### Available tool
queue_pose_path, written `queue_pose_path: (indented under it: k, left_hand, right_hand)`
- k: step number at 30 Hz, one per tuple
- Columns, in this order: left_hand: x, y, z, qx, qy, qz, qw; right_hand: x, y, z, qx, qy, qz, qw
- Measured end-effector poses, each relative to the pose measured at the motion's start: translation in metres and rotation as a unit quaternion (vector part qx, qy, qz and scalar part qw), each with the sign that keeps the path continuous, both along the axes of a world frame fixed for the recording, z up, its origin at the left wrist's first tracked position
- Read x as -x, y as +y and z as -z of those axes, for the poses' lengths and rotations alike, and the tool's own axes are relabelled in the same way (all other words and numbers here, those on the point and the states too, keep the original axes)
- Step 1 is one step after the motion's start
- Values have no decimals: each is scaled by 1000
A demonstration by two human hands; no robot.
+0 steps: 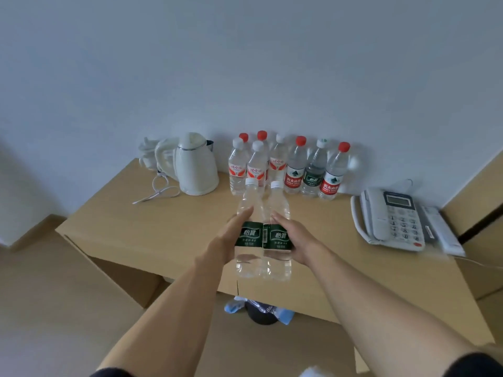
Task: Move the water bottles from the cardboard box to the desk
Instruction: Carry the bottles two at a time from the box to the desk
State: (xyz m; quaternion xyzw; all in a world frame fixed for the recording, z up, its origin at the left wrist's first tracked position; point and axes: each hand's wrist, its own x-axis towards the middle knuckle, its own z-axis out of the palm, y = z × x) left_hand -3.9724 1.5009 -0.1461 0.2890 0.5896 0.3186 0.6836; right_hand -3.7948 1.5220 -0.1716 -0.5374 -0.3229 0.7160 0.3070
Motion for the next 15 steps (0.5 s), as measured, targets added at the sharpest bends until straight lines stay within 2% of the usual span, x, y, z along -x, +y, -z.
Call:
queue_pose_path:
  k: [5, 8, 12, 15]
  left_hand:
    - [-17, 31, 7, -20, -10, 48, 999]
    - [-30, 49, 11, -61, -35, 52, 996]
    - [-44, 72, 21, -125, -57, 49, 989]
    - [-51, 86, 22, -137, -36, 52, 989]
  right_hand:
    - [-19, 15, 5, -10, 2, 38, 999]
    - [-32, 27, 7, -28, 11, 49, 998]
    - [-46, 43, 4, -73, 26, 53, 996]
    - [-54, 57, 3, -118, 34, 50, 991]
